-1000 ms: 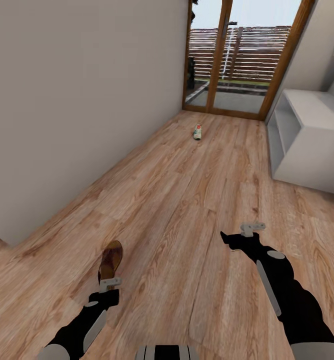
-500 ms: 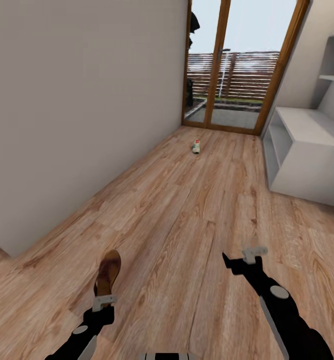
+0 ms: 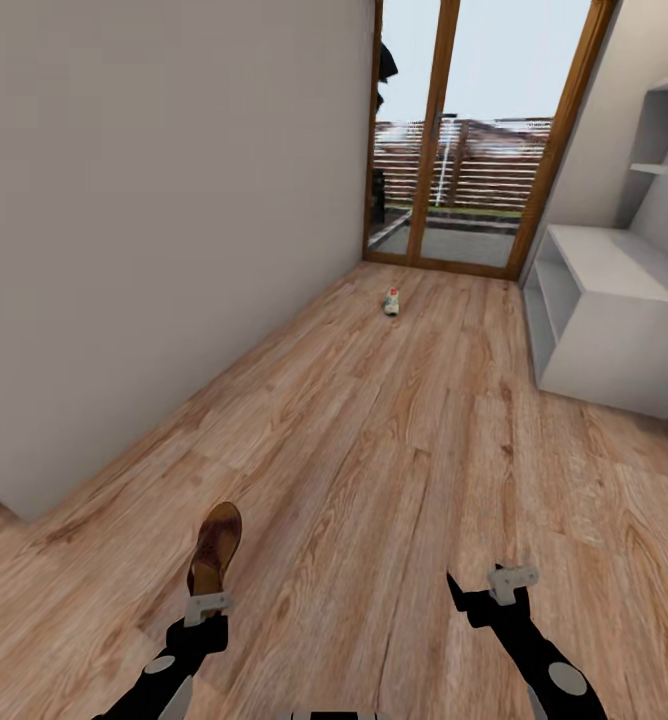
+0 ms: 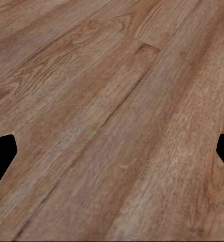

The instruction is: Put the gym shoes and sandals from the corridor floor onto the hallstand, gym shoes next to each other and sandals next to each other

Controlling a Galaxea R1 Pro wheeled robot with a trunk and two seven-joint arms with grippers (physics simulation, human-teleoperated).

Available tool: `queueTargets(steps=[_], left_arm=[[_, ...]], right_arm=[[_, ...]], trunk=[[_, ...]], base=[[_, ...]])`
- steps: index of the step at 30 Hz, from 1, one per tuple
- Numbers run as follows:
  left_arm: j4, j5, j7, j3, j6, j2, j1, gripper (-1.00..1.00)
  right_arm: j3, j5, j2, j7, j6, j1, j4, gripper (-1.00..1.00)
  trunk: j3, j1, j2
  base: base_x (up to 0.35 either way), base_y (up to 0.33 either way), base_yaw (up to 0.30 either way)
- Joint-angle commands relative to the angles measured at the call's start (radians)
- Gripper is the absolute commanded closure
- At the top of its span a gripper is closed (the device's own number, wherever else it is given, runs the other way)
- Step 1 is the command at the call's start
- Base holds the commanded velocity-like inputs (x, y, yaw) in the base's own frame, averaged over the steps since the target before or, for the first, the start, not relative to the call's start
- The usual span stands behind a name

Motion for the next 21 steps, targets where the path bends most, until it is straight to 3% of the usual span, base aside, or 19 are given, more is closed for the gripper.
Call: queueTargets(steps=[1, 9, 21], left_arm=[[-0.001, 0.006, 0.007, -0.008, -0.001, 0.001, 0.0, 1.0], [-0.001, 0.007, 0.006, -0.009, -0.001, 0.001, 0.0, 1.0], [-0.001, 0.007, 0.005, -0.01, -0.001, -0.002, 0.0, 1.0]], right_arm=[[-0.002, 0.005, 0.0, 0.006, -0.012, 0.0, 0.013, -1.0], [-0.002, 0.001, 0.004, 0.01, -0.092, 0.002, 0.131, -1.0], [-0.004, 0.0, 0.005, 0.007, -0.106, 0.002, 0.132, -1.0]], trunk=[[0.001, 0.0, 0.0], [0.037, -0.003, 0.001], [0.063, -0.004, 0.002]], base=[[0.0, 0.0, 0.0], [0.0, 0.0, 0.0], [0.007, 0.004, 0.0]])
